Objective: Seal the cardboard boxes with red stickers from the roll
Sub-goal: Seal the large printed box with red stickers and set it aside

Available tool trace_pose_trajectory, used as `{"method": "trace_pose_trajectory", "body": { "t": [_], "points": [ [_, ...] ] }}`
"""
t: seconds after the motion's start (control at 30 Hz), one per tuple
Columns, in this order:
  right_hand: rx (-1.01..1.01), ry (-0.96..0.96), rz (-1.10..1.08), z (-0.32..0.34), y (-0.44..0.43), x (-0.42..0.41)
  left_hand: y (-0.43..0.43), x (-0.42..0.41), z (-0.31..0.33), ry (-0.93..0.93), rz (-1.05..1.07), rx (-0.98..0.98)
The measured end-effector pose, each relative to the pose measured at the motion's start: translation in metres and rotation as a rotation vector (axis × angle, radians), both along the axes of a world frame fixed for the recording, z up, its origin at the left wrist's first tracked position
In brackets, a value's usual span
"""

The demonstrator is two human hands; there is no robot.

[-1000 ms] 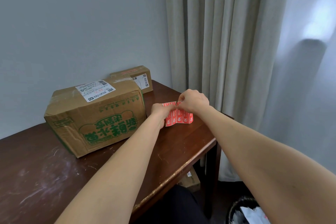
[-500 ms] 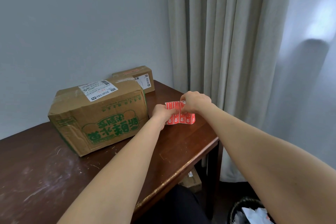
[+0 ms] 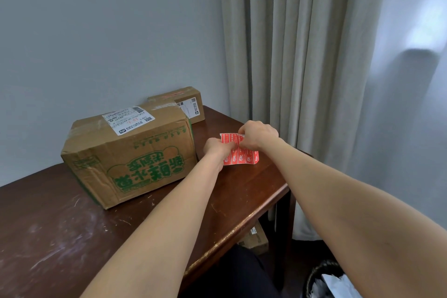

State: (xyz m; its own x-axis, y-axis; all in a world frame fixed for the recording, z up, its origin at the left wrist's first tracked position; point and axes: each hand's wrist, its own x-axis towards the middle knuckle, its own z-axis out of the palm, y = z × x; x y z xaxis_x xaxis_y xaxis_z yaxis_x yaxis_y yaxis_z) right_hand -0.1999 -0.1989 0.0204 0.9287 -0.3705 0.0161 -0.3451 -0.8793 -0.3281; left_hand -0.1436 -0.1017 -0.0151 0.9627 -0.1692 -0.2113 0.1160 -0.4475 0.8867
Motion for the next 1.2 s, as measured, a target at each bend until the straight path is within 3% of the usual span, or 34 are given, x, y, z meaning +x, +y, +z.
{"method": "trace_pose_trajectory", "body": {
  "t": [0.23,0.47,0.87,1.2],
  "points": [
    [0.022,0.009,0.006,0.003,-0.003,0.000,0.006,0.002,-0.004,0.028,-0.066,-0.103],
    [0.021,0.018,-0.009,0.001,-0.003,0.001,0.003,0.006,-0.002,-0.005,-0.080,-0.020],
    [0.000,0.024,0.009,0.001,-0.004,0.002,0.004,0.007,-0.007,0.110,-0.066,-0.111],
    [-0.004,0.041,0.002,-0.001,-0.002,0.005,0.007,0.009,-0.010,0.069,-0.044,-0.055]
  ]
}}
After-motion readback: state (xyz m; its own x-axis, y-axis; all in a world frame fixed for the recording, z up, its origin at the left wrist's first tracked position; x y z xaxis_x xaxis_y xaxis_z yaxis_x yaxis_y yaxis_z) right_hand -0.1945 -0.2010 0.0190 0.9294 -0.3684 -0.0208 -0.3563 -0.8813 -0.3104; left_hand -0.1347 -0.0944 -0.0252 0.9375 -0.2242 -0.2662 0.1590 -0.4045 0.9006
